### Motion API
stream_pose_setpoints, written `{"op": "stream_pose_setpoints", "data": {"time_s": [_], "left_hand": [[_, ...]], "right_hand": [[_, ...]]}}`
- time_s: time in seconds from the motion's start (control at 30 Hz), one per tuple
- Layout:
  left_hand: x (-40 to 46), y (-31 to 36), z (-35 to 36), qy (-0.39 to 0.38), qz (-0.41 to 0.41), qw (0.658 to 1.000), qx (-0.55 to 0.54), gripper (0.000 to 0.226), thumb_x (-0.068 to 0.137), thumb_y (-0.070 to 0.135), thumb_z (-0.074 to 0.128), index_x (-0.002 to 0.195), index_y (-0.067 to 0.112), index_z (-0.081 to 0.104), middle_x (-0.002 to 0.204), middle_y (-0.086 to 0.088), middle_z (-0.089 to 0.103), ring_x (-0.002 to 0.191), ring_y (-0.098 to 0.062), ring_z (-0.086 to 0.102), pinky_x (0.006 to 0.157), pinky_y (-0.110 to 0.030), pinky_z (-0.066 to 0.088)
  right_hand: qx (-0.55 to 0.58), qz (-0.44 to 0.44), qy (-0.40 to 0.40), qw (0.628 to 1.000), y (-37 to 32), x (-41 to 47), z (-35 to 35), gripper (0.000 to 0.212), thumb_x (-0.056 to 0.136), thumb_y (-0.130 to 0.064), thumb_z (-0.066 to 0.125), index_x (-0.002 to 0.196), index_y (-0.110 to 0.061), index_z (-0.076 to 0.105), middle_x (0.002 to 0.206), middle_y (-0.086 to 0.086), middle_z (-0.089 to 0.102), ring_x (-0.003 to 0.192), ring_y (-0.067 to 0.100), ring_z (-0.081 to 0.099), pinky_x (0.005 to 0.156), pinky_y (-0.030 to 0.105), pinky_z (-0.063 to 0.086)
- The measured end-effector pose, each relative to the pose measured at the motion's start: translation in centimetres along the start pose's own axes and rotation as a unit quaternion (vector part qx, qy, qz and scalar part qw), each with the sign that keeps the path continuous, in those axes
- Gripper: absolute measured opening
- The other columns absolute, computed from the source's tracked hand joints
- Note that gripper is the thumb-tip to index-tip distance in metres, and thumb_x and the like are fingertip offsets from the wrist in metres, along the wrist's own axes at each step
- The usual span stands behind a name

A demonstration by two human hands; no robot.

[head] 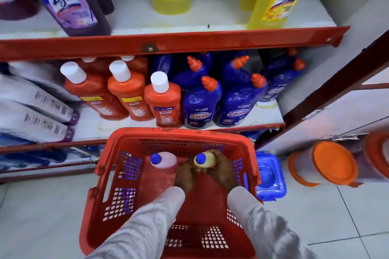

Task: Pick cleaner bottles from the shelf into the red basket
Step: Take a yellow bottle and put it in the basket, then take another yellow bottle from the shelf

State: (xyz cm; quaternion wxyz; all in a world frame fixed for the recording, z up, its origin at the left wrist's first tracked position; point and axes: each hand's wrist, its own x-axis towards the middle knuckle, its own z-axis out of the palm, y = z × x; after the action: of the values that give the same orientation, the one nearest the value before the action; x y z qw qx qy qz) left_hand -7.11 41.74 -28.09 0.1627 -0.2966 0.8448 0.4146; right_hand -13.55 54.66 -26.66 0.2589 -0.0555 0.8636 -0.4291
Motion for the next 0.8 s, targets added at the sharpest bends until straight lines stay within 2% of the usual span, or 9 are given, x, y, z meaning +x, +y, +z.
{"op": "stream_pose_setpoints", "data": {"time_s": [0.07,0.17,0.27,0.33,0.47,0.53,0.6,0.7,0.8], "left_hand": [[-0.4,0.9,-1.2,0.001,0.021,1.0,0.013,0.027,0.092,0.002,0.055,0.117,0.006,0.064,0.122,-0.021,0.064,0.111,-0.029,0.062,0.095,-0.032,0.048],[-1.4,2.5,-4.2,0.052,0.067,0.996,-0.013,0.031,0.091,0.007,0.05,0.081,0.018,0.078,0.085,-0.006,0.076,0.079,-0.015,0.068,0.065,-0.019,0.054],[-3.7,6.4,-9.2,0.093,0.183,0.978,0.048,0.034,0.082,0.0,0.055,0.104,0.021,0.07,0.101,-0.003,0.075,0.097,-0.02,0.065,0.081,-0.031,0.054],[-4.8,9.0,-12.1,0.146,0.271,0.949,0.073,0.051,0.072,-0.006,0.053,0.111,0.026,0.063,0.108,-0.002,0.071,0.101,-0.018,0.062,0.091,-0.029,0.048],[-6.4,15.6,-17.3,0.287,0.432,0.851,0.079,0.039,0.079,0.01,0.057,0.115,0.026,0.058,0.123,0.002,0.062,0.113,-0.018,0.055,0.102,-0.028,0.041],[-6.5,18.5,-19.1,0.335,0.456,0.82,0.092,0.038,0.084,0.013,0.058,0.121,0.022,0.057,0.133,0.0,0.057,0.122,-0.021,0.05,0.108,-0.034,0.039],[-5.6,20.5,-20.5,0.352,0.459,0.811,0.095,0.041,0.086,0.01,0.057,0.126,0.018,0.055,0.139,-0.005,0.053,0.131,-0.023,0.046,0.114,-0.039,0.036],[-3.8,22.0,-21.8,0.349,0.436,0.82,0.124,0.051,0.086,0.009,0.057,0.135,0.017,0.045,0.149,-0.008,0.043,0.141,-0.026,0.035,0.118,-0.047,0.03],[-2.2,22.6,-22.5,0.341,0.399,0.837,0.157,0.06,0.086,0.011,0.056,0.141,0.019,0.035,0.155,-0.01,0.034,0.145,-0.028,0.026,0.122,-0.048,0.023]], "right_hand": [[-0.027,-0.001,-0.014,1.0,-1.0,-0.2,-0.6,0.058,0.067,0.009,0.078,0.121,-0.006,0.065,0.117,0.014,0.074,0.108,0.024,0.068,0.085,0.013,0.042],[-0.061,-0.023,-0.032,0.997,-3.3,-0.9,-2.5,0.054,0.074,0.006,0.075,0.125,-0.003,0.065,0.125,0.014,0.071,0.116,0.021,0.065,0.089,0.008,0.036],[-0.081,-0.097,0.005,0.992,-6.9,-2.1,-5.6,0.042,0.076,-0.001,0.072,0.116,-0.014,0.072,0.115,0.006,0.077,0.11,0.021,0.071,0.101,0.024,0.049],[-0.063,-0.139,0.064,0.986,-10.2,-2.9,-8.1,0.035,0.073,-0.011,0.066,0.105,-0.026,0.072,0.099,-0.004,0.08,0.092,0.014,0.075,0.089,0.037,0.059],[0.002,-0.238,0.196,0.951,-17.2,-3.1,-12.4,0.02,0.08,-0.026,0.063,0.098,-0.031,0.068,0.09,-0.016,0.076,0.076,0.002,0.072,0.074,0.037,0.062],[0.022,-0.289,0.261,0.921,-20.2,-2.9,-14.3,0.017,0.082,-0.023,0.063,0.097,-0.03,0.068,0.092,-0.015,0.074,0.08,0.005,0.071,0.076,0.037,0.06],[0.016,-0.329,0.326,0.886,-22.4,-2.2,-15.9,0.019,0.081,-0.014,0.067,0.097,-0.026,0.069,0.093,-0.009,0.072,0.088,0.015,0.067,0.083,0.042,0.057],[0.008,-0.352,0.415,0.839,-25.2,-0.7,-17.9,0.028,0.076,-0.012,0.07,0.102,-0.021,0.067,0.104,-0.003,0.069,0.1,0.024,0.057,0.095,0.037,0.047],[0.017,-0.319,0.48,0.817,-27.7,1.4,-19.6,0.059,0.072,-0.02,0.076,0.125,-0.014,0.053,0.13,0.01,0.056,0.117,0.032,0.048,0.1,0.03,0.033]]}}
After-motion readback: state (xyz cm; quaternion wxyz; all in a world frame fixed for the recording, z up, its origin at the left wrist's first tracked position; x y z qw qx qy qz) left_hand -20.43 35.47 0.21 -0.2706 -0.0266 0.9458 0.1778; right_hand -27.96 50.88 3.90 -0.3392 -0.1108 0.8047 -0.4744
